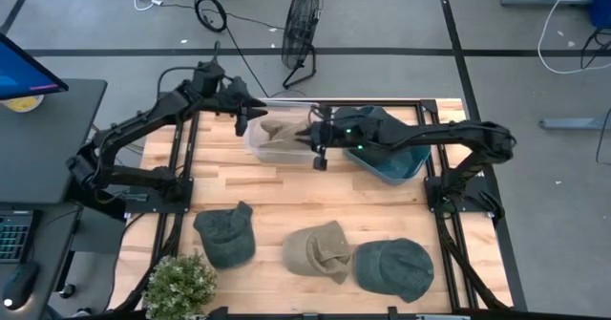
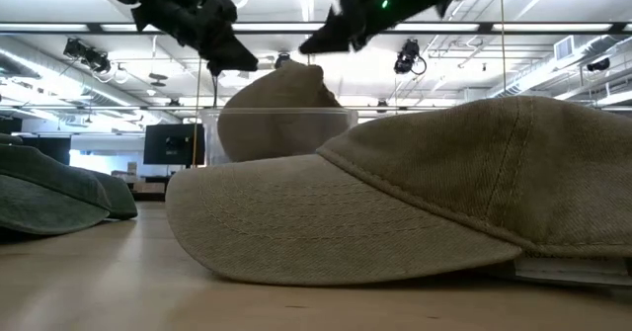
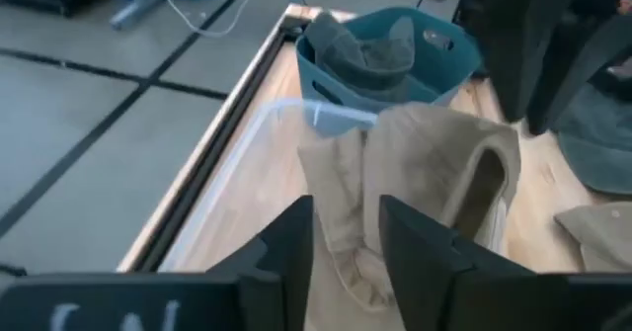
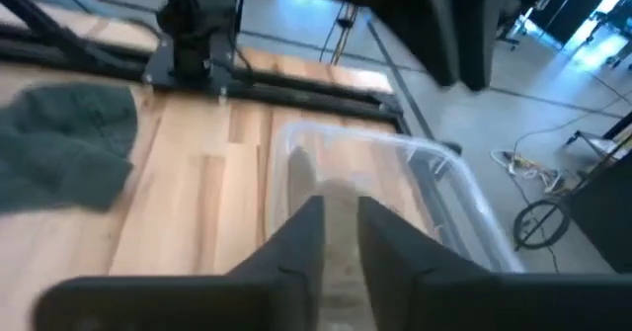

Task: Pick & Place hat
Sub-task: Put the top brown cap into the transparent bin, then put the brown cap into the transparent bin, then put the right black cap into the blue bin

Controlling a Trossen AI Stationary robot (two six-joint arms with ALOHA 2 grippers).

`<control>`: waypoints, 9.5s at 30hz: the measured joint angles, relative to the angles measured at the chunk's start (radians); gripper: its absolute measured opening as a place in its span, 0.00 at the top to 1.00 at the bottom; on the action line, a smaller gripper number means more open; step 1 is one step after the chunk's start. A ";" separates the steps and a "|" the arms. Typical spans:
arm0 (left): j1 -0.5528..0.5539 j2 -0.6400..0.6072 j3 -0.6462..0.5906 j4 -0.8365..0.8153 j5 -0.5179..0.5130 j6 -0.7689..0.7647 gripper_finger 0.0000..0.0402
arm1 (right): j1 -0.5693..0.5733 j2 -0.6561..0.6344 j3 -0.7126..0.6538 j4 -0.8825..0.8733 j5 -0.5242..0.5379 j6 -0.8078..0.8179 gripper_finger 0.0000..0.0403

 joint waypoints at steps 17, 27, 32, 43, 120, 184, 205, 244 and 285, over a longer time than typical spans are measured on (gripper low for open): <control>-0.150 0.008 0.000 -0.033 0.020 -0.016 0.99 | -0.108 0.148 0.000 0.034 0.202 0.035 0.99; -0.289 0.115 0.000 -0.032 0.004 -0.111 0.98 | -0.124 0.127 0.000 0.052 0.113 0.042 0.99; -0.315 0.190 0.000 -0.013 -0.264 -0.147 0.99 | -0.082 0.041 0.000 0.023 0.129 0.023 0.99; -0.248 0.280 0.003 -0.004 -0.343 -0.244 0.99 | 0.033 -0.180 0.001 -0.139 0.129 0.021 0.99; -0.644 0.012 0.095 0.025 -0.345 -0.225 0.66 | 0.482 0.251 0.001 -0.310 -0.175 0.136 0.41; -1.091 0.016 0.094 -0.263 -0.975 -0.576 0.66 | -0.250 0.290 0.071 0.385 0.134 -0.320 0.96; -0.925 0.016 0.094 -0.271 -1.299 -0.589 0.66 | -0.187 0.308 0.402 -0.268 0.186 -0.236 0.58; -0.154 0.417 0.091 -0.044 -0.450 -0.426 0.99 | 0.332 0.025 0.586 -1.388 0.764 0.424 0.99; -0.410 -0.018 0.094 -0.075 -0.425 -0.203 0.73 | 0.765 0.020 0.063 -1.165 -0.358 1.092 0.57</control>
